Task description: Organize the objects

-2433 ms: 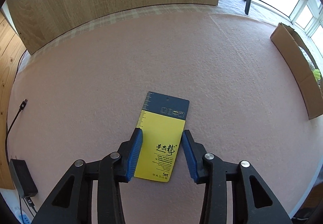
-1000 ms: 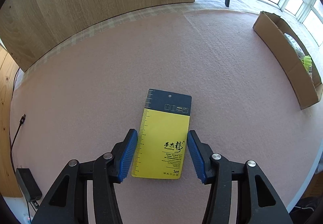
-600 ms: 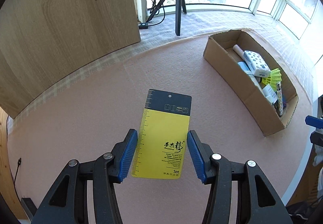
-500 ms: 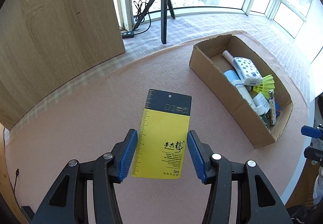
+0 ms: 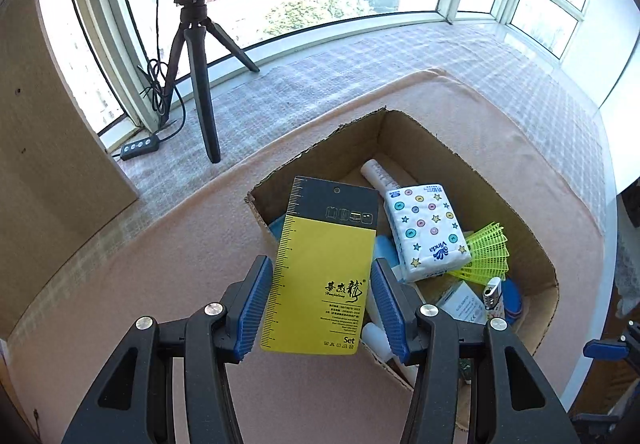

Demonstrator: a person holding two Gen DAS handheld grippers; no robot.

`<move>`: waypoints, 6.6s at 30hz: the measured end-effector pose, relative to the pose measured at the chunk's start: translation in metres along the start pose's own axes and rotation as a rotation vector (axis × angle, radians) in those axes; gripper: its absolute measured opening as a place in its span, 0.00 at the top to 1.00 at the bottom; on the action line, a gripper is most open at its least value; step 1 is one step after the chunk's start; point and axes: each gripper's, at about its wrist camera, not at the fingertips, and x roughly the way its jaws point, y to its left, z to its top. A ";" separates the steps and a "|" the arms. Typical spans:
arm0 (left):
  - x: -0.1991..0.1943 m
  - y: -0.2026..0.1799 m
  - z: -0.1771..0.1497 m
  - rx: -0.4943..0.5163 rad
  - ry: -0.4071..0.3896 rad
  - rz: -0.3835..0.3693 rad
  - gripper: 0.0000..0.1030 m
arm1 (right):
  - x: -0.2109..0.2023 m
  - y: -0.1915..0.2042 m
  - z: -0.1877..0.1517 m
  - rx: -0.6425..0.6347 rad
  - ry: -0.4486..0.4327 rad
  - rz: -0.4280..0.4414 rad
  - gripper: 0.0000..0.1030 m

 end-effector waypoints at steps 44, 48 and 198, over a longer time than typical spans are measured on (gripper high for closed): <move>-0.118 0.064 -0.118 -0.224 -0.120 0.137 0.14 | 0.015 0.066 0.011 -0.103 -0.011 0.000 0.33; -0.144 0.076 -0.150 -0.258 -0.133 0.163 0.14 | 0.019 0.091 0.009 -0.137 -0.016 0.013 0.32; -0.251 0.116 -0.342 -0.496 -0.168 0.318 0.14 | 0.037 0.238 -0.063 -0.379 -0.036 -0.072 0.32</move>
